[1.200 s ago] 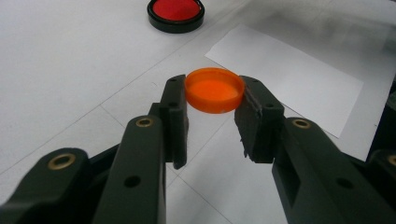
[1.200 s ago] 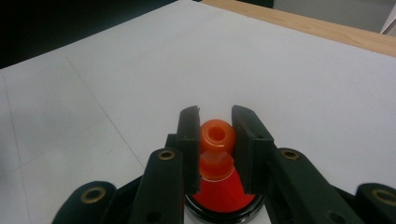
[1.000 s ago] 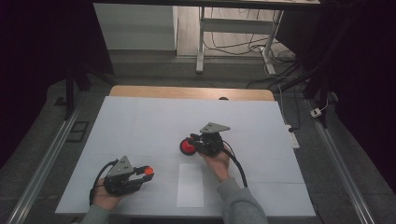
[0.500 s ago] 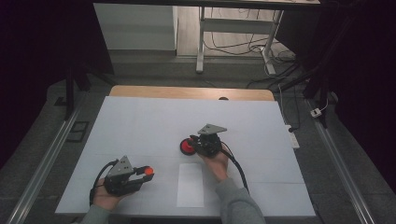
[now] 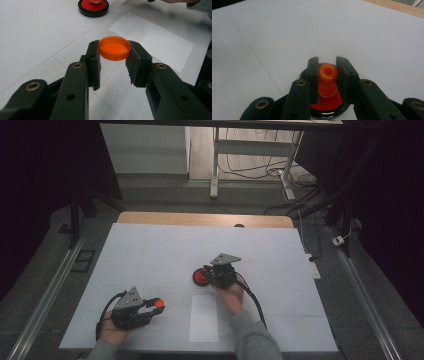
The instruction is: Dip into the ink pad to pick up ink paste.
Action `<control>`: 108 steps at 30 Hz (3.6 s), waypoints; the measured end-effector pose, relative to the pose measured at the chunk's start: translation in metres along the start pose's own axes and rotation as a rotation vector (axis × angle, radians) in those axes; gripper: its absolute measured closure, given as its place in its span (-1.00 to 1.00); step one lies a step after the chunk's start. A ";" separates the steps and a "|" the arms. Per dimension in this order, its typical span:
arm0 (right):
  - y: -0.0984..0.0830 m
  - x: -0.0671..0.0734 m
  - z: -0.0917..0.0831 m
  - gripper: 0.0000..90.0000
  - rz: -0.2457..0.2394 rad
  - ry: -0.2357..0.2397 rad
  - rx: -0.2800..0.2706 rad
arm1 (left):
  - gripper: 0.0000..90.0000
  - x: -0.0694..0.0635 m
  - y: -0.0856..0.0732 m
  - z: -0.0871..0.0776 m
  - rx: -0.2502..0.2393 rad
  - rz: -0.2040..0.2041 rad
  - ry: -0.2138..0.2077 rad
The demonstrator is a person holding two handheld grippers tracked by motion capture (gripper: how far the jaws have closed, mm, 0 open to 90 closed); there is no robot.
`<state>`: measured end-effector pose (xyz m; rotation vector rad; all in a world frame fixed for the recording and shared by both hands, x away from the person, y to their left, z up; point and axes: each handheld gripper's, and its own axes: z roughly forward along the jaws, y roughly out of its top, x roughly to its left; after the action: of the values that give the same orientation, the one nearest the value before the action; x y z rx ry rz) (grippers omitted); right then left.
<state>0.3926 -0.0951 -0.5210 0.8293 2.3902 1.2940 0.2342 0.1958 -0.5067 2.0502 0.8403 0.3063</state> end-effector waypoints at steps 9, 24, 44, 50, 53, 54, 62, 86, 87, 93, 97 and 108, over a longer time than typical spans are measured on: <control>-0.003 0.003 0.000 0.63 -0.034 -0.014 0.008 | 0.44 0.000 0.000 0.000 0.000 0.001 0.001; -0.010 0.005 0.000 0.63 -0.028 -0.028 -0.026 | 0.44 -0.001 0.000 -0.001 -0.002 0.000 0.003; -0.010 0.008 0.001 0.63 -0.042 -0.042 -0.021 | 0.44 0.000 0.000 -0.003 -0.007 -0.002 0.009; -0.004 -0.002 -0.006 0.63 0.069 0.003 -0.097 | 0.44 0.001 0.000 -0.004 -0.024 -0.004 0.020; 0.002 -0.004 -0.014 0.63 0.073 0.017 -0.132 | 0.44 0.000 0.001 -0.006 -0.041 0.002 0.024; 0.004 -0.004 -0.016 0.63 0.079 0.020 -0.139 | 0.44 0.000 0.001 -0.006 -0.044 0.003 0.026; 0.008 -0.003 -0.020 0.63 0.052 0.016 -0.128 | 0.44 -0.001 0.001 -0.006 -0.044 0.006 0.029; 0.004 -0.002 -0.001 0.63 0.014 -0.039 -0.047 | 0.44 0.001 0.000 -0.004 -0.025 -0.004 0.025; 0.004 -0.002 0.000 0.63 0.012 -0.038 -0.047 | 0.44 0.001 0.000 -0.004 -0.024 -0.005 0.023; 0.003 -0.001 0.004 0.63 -0.004 -0.032 -0.016 | 0.44 0.001 0.000 -0.004 -0.020 -0.007 0.021; -0.001 -0.001 0.008 0.63 0.003 -0.031 0.005 | 0.44 0.001 0.000 -0.004 -0.019 -0.007 0.020; -0.002 0.001 0.007 0.63 -0.002 -0.038 0.012 | 0.44 0.001 0.000 -0.005 -0.017 -0.006 0.022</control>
<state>0.3951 -0.0904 -0.5267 0.8472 2.3704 1.2534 0.2325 0.1997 -0.5044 2.0316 0.8541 0.3319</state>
